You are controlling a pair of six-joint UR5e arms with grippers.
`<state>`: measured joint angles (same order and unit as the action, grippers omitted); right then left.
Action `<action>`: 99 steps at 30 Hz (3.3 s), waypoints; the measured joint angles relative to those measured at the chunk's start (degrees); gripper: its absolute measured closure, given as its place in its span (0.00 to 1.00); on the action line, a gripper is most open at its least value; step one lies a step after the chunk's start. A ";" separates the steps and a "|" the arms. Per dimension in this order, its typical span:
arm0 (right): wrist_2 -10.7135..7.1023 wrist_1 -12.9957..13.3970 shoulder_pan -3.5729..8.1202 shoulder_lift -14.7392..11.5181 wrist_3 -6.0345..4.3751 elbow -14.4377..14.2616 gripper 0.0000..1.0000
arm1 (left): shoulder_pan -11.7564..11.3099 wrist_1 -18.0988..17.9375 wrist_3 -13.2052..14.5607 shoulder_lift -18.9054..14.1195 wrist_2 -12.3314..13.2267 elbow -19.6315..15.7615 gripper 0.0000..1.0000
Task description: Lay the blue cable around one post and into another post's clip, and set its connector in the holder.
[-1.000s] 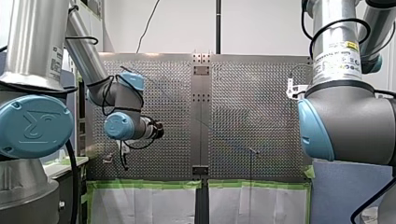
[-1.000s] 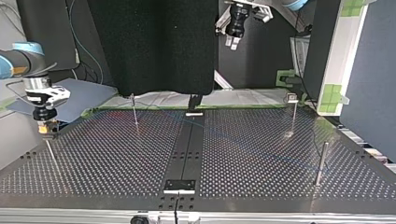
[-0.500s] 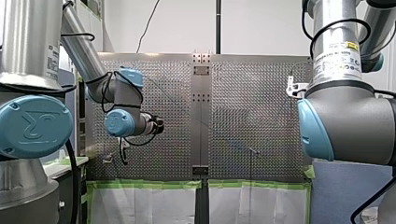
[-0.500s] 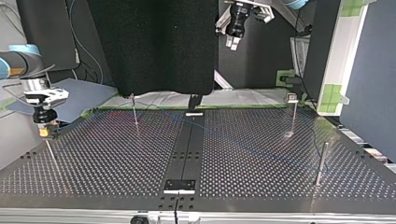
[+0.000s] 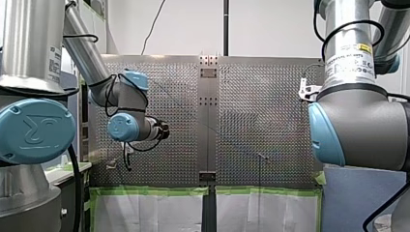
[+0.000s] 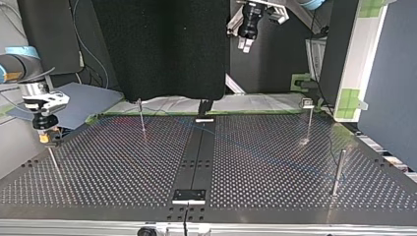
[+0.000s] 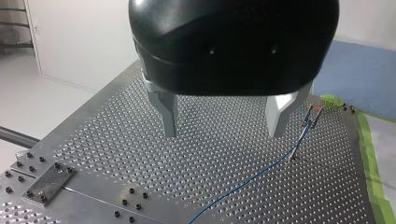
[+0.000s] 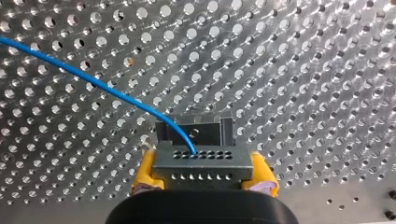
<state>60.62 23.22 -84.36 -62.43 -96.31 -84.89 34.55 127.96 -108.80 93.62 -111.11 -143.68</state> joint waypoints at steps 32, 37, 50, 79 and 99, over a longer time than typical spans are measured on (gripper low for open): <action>-1.86 -1.13 -0.41 2.08 2.12 3.16 1.00 | -0.09 0.01 -0.09 0.09 0.01 -0.15 0.07; -2.03 -0.71 -0.30 2.13 2.33 3.14 1.00 | -0.09 0.02 -0.09 0.09 0.02 -0.15 0.07; -2.13 -1.22 -0.19 2.40 3.28 3.13 1.00 | -0.11 -0.08 -0.09 0.10 -0.02 -0.15 0.07; -4.00 0.84 0.10 2.82 2.97 3.13 1.00 | -0.54 -0.21 -0.09 0.10 0.39 -0.09 0.07; -3.88 1.50 0.05 2.99 3.06 3.13 1.00 | -0.86 -0.24 -0.09 0.09 0.41 -0.09 0.07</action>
<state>56.73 24.72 -84.31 -59.43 -93.25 -81.76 33.69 127.72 -108.89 93.72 -110.69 -143.77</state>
